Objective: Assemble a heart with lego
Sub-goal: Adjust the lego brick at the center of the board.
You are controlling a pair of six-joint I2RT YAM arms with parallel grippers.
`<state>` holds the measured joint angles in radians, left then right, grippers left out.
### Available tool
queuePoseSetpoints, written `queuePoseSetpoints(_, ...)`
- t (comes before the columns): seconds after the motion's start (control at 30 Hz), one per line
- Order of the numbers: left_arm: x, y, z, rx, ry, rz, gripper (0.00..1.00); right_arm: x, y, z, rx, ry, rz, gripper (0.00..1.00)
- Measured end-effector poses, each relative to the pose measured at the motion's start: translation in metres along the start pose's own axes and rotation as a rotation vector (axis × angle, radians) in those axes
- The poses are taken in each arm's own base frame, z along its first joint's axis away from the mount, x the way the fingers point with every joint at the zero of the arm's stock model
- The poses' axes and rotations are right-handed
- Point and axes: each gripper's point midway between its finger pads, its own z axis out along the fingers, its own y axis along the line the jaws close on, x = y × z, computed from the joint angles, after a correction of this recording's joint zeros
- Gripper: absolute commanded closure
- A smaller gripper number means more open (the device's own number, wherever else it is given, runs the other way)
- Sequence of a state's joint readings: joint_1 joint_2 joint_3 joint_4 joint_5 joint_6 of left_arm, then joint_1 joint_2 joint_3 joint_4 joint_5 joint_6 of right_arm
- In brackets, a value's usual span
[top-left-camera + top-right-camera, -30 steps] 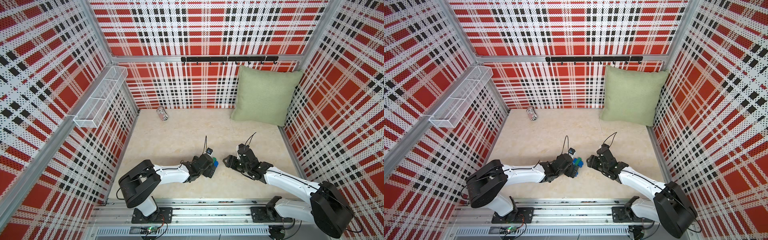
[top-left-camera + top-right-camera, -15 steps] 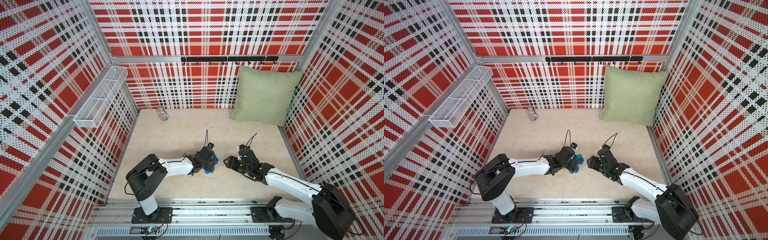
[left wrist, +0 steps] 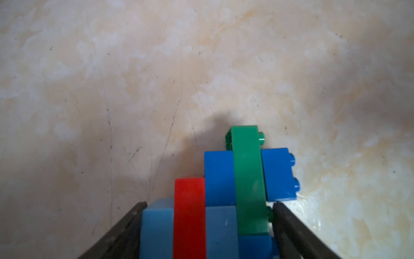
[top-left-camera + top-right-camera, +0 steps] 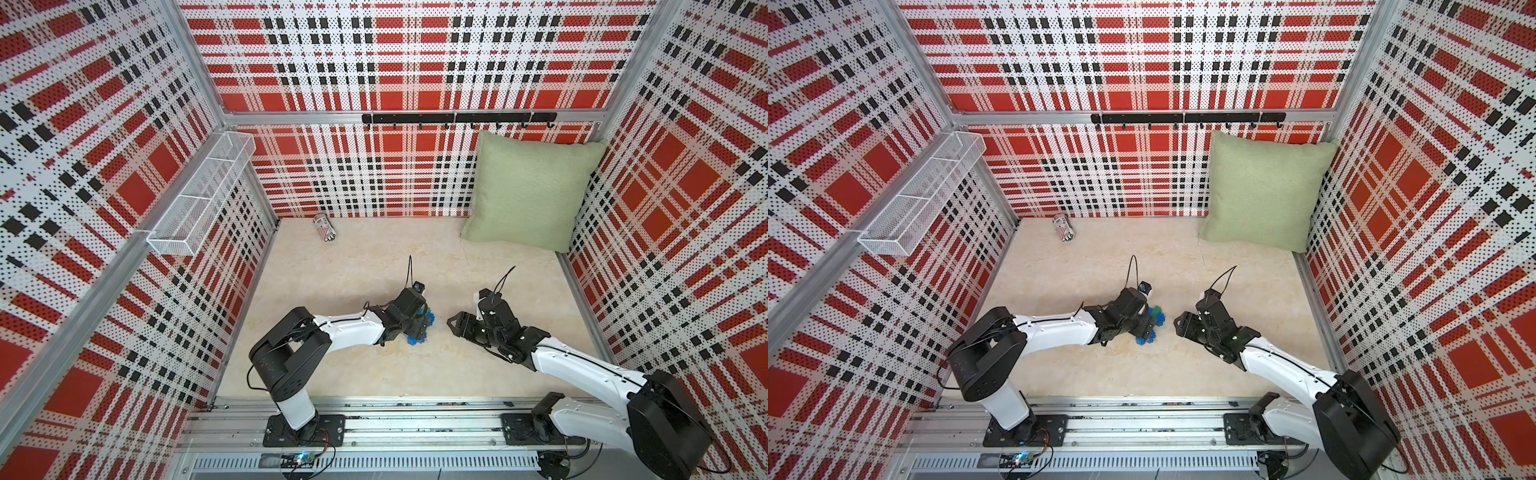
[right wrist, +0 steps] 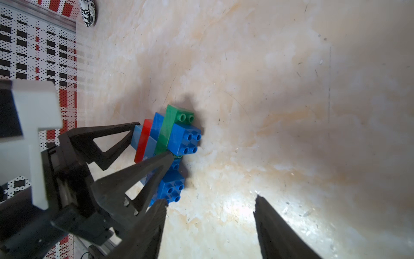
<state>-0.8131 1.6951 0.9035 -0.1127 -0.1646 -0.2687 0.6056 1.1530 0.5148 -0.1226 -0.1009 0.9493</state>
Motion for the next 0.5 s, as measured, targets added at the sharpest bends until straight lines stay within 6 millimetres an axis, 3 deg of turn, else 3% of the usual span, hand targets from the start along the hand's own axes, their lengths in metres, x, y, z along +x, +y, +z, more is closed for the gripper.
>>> queuePoseSetpoints(0.2,-0.040,0.021,-0.031,0.095,-0.132,-0.183,0.42,-0.002,0.011,-0.008,-0.051,-0.007,-0.047,0.32)
queuePoseSetpoints(0.4,-0.068,0.051,-0.059,0.291,-0.285,-0.464,0.42,-0.022,0.056,-0.042,-0.243,-0.107,-0.135,0.25)
queuePoseSetpoints(0.5,-0.071,0.045,-0.064,0.405,-0.293,-0.545,0.42,-0.030,0.077,-0.058,-0.339,-0.158,-0.178,0.20)
